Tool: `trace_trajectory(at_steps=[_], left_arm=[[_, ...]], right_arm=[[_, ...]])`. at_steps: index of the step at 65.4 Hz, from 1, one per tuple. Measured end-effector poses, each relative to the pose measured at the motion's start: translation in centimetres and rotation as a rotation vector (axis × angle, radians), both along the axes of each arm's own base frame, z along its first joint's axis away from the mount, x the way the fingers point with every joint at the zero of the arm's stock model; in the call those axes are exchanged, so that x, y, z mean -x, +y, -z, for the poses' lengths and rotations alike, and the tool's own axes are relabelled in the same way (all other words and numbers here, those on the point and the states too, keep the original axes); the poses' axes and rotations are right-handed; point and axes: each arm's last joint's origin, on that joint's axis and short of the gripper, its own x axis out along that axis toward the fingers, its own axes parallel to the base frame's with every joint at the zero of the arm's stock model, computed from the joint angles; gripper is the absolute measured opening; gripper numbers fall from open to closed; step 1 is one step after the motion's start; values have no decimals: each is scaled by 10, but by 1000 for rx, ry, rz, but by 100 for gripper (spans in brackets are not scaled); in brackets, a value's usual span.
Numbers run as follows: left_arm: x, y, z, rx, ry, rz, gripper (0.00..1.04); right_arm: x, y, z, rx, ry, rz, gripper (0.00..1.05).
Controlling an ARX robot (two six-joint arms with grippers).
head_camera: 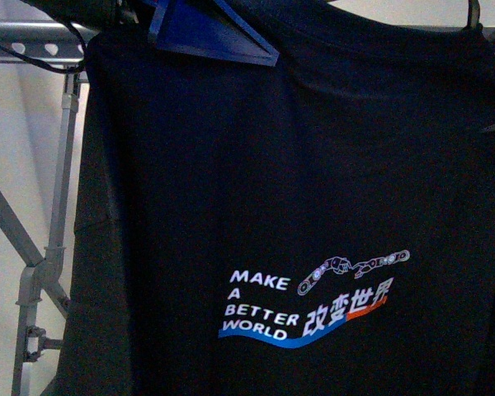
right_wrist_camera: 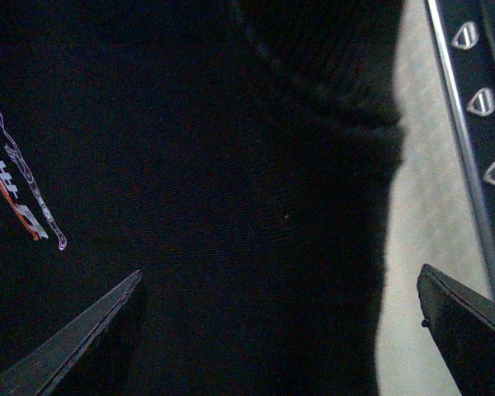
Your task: Hang clothes on hanger
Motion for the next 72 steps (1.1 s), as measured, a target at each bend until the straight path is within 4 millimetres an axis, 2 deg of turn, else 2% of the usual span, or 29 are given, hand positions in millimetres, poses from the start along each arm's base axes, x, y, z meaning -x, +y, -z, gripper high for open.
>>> trace_trajectory(at_steps=[4, 15, 29, 32, 35, 42, 56, 68, 72], left_arm=[[0, 0, 0, 0, 0, 0, 6], [0, 0, 0, -1, 0, -1, 6], [0, 0, 0, -1, 1, 0, 6], [0, 0, 0, 0, 1, 1, 6], [0, -1, 0, 0, 1, 1, 6], [0, -1, 0, 9, -1, 13, 28], [1, 0, -2, 11, -5, 12, 61], [2, 0, -2, 12, -5, 8, 89], [-2, 2, 2, 33, -79, -130, 100]], right_arm=[[-4, 1, 5, -19, 27, 17, 89], [-3, -1, 16, -75, 76, 27, 52], [11, -10, 19, -108, 96, 20, 23], [15, -14, 18, -101, 86, 20, 13], [17, -16, 17, -81, 71, 13, 10], [19, -20, 17, -85, 60, 10, 10], [25, -29, 25, -100, 82, 36, 10], [34, -44, 49, -118, 135, 87, 9], [38, -49, 59, -127, 155, 105, 9]])
